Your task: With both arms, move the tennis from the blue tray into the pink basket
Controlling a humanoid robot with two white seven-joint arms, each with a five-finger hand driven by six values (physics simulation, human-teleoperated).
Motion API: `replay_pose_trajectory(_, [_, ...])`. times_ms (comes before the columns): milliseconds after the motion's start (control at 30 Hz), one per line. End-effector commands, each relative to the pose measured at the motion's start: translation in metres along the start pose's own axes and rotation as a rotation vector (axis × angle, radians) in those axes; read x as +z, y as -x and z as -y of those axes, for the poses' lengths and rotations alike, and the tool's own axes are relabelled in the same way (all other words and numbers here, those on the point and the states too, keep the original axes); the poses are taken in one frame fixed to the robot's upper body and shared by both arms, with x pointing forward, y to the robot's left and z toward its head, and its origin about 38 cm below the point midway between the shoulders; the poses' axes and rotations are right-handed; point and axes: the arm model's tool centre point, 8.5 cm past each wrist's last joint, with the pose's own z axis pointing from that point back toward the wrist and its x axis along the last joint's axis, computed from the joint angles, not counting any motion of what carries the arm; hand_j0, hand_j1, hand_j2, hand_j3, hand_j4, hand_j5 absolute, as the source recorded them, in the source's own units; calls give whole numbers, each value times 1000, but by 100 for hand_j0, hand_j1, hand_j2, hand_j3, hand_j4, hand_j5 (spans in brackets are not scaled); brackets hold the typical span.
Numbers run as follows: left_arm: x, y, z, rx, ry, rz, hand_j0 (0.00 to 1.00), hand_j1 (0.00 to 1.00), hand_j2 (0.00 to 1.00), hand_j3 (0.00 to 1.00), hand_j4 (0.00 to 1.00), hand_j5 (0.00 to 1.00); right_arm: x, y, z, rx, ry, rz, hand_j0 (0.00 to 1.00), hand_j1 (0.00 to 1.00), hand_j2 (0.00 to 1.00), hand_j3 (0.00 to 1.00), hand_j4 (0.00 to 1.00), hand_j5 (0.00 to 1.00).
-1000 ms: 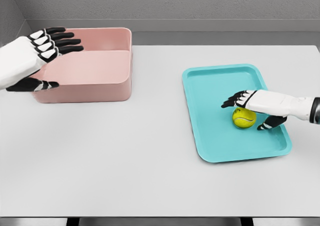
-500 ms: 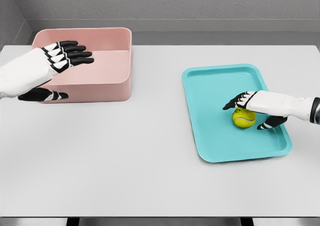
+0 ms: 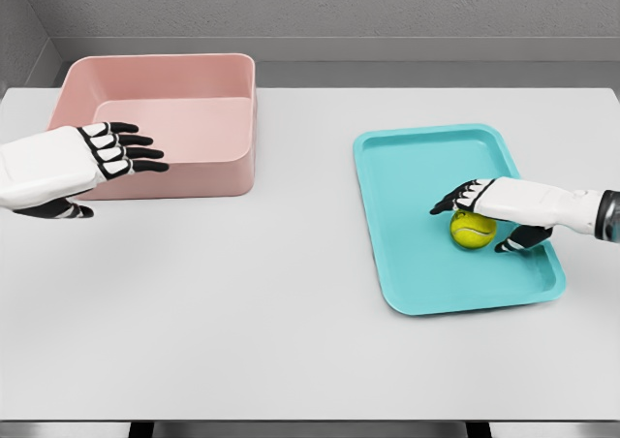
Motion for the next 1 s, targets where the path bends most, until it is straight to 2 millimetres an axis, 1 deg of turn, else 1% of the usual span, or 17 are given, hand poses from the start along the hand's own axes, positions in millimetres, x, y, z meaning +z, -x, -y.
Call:
replay_pose_trajectory(0, [0,0,4,3,54,0,100,100,100,100,100,100,-2,-1,1,-5,7,4,95,95,95,95,95,95])
replay_pose_trajectory(33, [0,0,8,4,92,1,100,100,100,100,100,100,-3,-1,1,-4,5,7,95,95,95,95,95,95])
replay_pose_trajectory(67, [-5,-2,14,11,132,12,100,100,100,100,100,100,-4,-2,1,-3,7,8,95,95,95,95,95,95])
replay_pose_trajectory(133, [-5,-3,21,-2,203,13,100,100,100,100,100,100,-6,0,-1,-10,7,6,94,94,94,94,94,94])
replay_pose_trajectory(233, [-18,-8,24,12,169,37,100,100,100,100,100,100,-7,2,-2,-15,6,2,94,94,94,94,94,94])
replay_pose_trajectory(533, [-18,-8,25,10,176,38,100,100,100,100,100,100,-6,4,-3,-9,0,-7,85,85,85,85,85,85])
replay_pose_trajectory(633, [-18,-8,25,10,177,38,100,100,100,100,100,100,-7,4,-4,-9,-3,-6,81,81,81,81,81,81])
replay_pose_trajectory(767, [-19,-9,26,11,178,40,100,100,100,100,100,100,-7,4,-4,-7,-4,-6,77,77,77,77,77,77])
replay_pose_trajectory(900, [-19,-9,26,13,173,40,100,100,100,100,100,100,-8,3,-6,0,-12,-5,70,70,70,70,70,70])
replay_pose_trajectory(967, [-19,-9,25,13,169,40,100,100,100,100,100,100,-9,3,-7,-1,-17,-4,69,69,69,69,69,69])
